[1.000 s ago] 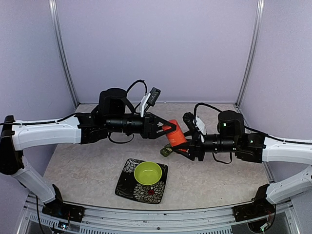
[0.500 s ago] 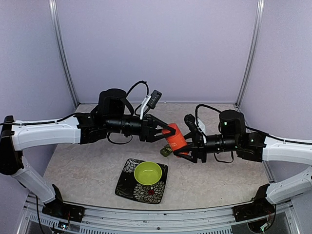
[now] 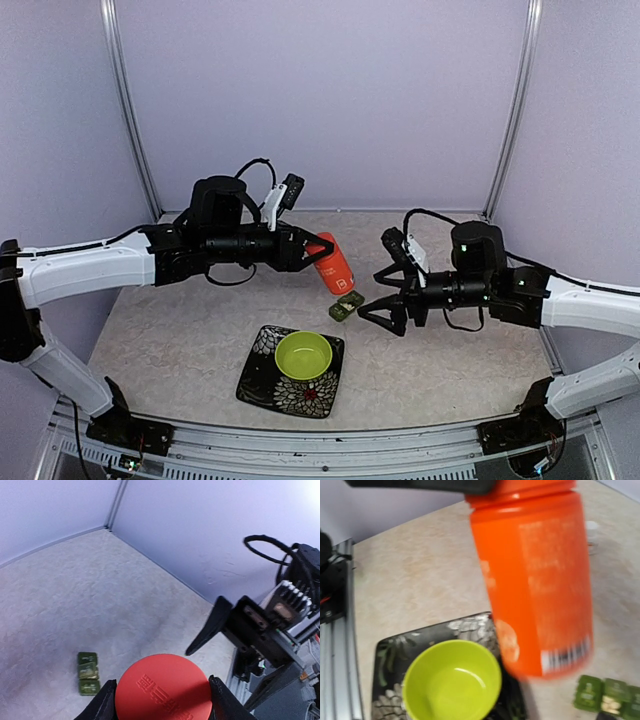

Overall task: Sort the pills into containers
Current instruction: Place the pill bottle at the center of the board.

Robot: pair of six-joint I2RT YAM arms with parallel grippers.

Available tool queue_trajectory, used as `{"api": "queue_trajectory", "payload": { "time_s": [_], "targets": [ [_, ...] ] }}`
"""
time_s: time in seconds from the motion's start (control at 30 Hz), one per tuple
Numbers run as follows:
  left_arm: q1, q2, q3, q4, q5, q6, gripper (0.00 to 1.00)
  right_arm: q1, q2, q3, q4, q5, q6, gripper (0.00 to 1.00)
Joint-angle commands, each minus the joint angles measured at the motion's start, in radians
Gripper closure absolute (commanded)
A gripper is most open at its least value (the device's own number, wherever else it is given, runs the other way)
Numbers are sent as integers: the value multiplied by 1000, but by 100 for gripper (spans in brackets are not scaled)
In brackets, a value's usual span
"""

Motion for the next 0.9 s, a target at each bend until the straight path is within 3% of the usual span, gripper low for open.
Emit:
{"api": "queue_trajectory", "payload": {
  "time_s": [0.0,0.33,0.6,0.87],
  "targets": [
    [27,32,27,-86,-202,64,71,-24,-33,8,-26,72,8,0],
    [116,260,107,-106,-447,137,71,-34,-24,-26,-27,145,32,0],
    [151,381,126,-13,-608,194,71,-34,-37,-54,-24,165,44,0],
    [199,443,156,41,-620,213,72,-34,-23,-60,-16,174,50,0]
  ]
}}
